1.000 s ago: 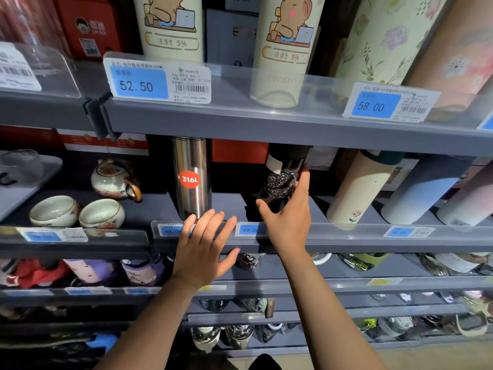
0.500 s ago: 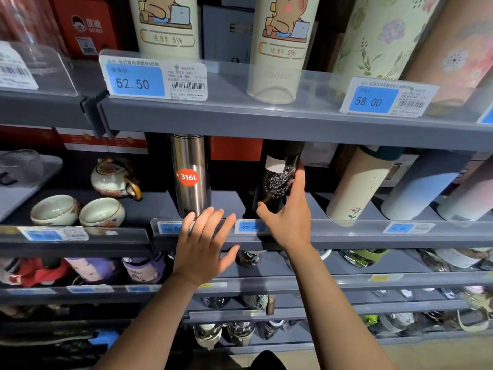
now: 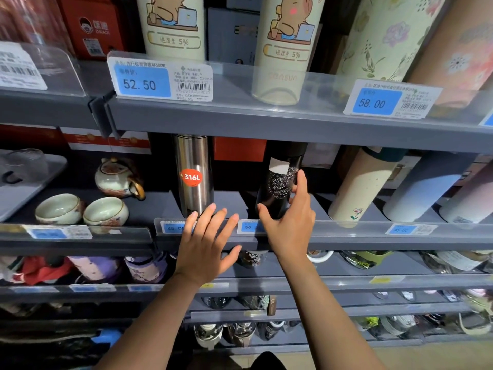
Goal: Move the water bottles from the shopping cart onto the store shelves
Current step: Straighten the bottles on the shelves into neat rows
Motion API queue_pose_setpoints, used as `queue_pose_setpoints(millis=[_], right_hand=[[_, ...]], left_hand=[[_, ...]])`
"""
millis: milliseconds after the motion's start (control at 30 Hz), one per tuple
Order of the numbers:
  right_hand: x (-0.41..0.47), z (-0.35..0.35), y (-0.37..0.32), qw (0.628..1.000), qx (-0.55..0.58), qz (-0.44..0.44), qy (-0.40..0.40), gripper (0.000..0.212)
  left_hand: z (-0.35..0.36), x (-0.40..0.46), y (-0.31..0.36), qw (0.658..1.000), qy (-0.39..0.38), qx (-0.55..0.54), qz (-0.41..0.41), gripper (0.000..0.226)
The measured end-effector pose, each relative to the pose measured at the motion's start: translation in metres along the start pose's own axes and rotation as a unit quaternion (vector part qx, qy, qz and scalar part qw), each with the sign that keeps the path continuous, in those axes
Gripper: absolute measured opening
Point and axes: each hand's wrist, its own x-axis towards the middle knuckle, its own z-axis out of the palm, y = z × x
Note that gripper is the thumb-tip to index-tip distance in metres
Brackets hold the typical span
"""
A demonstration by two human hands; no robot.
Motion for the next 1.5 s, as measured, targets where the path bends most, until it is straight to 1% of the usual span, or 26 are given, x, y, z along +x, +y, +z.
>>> queue_pose_setpoints(millis=[233,500,800,900,1000,1100,1133,1233,1333,1400,1500], right_hand=[[0.001,0.0,0.003,1.0,0.004,-0.008,0.001,0.099],[0.0,0.0,0.004,1.0,-0.006,-0.014,-0.001,0.097],[-0.015,-0.013,0.011,0.999,-0.003,-0.032,-0.011,0.083],[-0.018,-0.022,0.015,1.0,-0.004,-0.016,-0.016,0.079],[-0.023,-0.03,0.024,0.999,-0.024,-0.027,-0.02,0.068],[-0.03,-0.034,0.038,0.992,-0.08,-0.08,-0.056,0.047],[-0.032,-0.035,0.043,0.988,-0.095,-0.096,-0.072,0.043],[-0.034,-0.04,0.054,0.977,-0.127,-0.129,-0.115,0.047],[-0.029,-0.05,0.057,0.971,-0.115,-0.149,-0.15,0.048],[-0.028,-0.06,0.061,0.977,-0.081,-0.137,-0.143,0.047],[-0.026,-0.079,0.076,0.991,-0.046,-0.07,-0.109,0.043]], left_hand=[[0.001,0.0,-0.001,1.0,0.007,0.01,0.008,0.063],[-0.001,0.001,-0.003,1.0,0.005,-0.012,0.011,0.061],[-0.001,0.001,-0.005,0.998,0.017,-0.053,0.012,0.061],[-0.001,0.001,-0.006,0.998,0.012,-0.063,0.009,0.061],[-0.002,0.001,-0.005,0.998,0.003,-0.06,0.005,0.06],[-0.003,0.001,-0.003,0.999,-0.004,-0.041,0.002,0.059],[-0.002,0.001,-0.003,0.999,0.001,-0.036,0.004,0.058],[-0.005,-0.001,-0.002,0.999,0.014,-0.048,0.004,0.056],[-0.019,0.004,0.003,0.997,-0.022,-0.065,-0.021,0.053],[-0.028,0.011,0.014,0.997,-0.038,-0.059,-0.034,0.049],[-0.031,0.028,0.048,0.996,-0.033,-0.088,0.003,0.039]])
